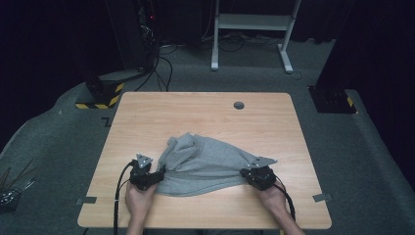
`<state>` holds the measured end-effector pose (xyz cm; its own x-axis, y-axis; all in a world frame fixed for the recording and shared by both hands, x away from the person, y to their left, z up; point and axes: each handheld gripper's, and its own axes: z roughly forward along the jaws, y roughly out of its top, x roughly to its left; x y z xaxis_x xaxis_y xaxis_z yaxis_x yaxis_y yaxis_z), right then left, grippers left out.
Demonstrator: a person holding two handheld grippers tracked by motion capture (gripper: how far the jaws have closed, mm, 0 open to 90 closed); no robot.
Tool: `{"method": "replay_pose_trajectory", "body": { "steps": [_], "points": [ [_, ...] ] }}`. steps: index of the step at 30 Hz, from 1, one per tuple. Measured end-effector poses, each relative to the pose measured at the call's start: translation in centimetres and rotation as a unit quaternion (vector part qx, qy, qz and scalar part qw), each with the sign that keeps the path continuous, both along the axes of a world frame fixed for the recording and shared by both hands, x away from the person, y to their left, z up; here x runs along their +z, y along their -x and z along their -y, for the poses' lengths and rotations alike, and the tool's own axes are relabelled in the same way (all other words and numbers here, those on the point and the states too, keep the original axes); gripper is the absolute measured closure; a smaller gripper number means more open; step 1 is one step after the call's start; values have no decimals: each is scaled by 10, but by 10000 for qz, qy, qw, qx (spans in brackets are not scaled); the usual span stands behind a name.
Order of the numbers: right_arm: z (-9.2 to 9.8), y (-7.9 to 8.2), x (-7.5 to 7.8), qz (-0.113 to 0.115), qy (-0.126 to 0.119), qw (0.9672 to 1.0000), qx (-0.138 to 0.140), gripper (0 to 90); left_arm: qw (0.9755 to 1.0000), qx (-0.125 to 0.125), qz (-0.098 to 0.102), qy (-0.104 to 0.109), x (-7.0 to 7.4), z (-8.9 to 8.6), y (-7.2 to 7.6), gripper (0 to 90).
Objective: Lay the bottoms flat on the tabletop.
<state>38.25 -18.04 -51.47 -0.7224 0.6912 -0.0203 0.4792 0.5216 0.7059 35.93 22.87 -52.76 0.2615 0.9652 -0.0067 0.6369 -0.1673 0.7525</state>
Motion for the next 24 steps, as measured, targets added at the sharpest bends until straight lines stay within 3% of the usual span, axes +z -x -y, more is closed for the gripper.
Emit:
{"method": "replay_pose_trajectory", "body": {
  "steps": [1,3,6,8,11,13,20,22,24],
  "points": [
    [1,-2,3,132,-165,9996,-186,684,10000,6,1,-2,0,0,0,329],
    [1,-10,5,225,-286,9983,-452,627,10000,5,-5,1,0,0,0,329],
    [0,-19,7,243,-355,9972,-612,607,10000,-2,-21,-7,0,0,0,328],
    [-5,-29,7,197,-200,9975,-646,635,10000,7,-17,-4,0,0,0,327],
    [-9,-33,-2,82,154,9989,-424,787,10000,6,-15,-3,0,0,0,326],
    [-2,-29,-3,113,135,9993,-337,867,10000,6,-15,-1,0,0,0,327],
    [18,-9,-1,-39,70,9997,-230,874,10000,-32,-18,27,0,1,0,305],
    [16,-6,1,-134,68,9998,-107,802,10000,-39,-20,34,0,1,-1,305],
    [14,-7,3,-61,3,9999,-122,758,10000,-45,-20,37,0,1,-1,305]
  ]
}}
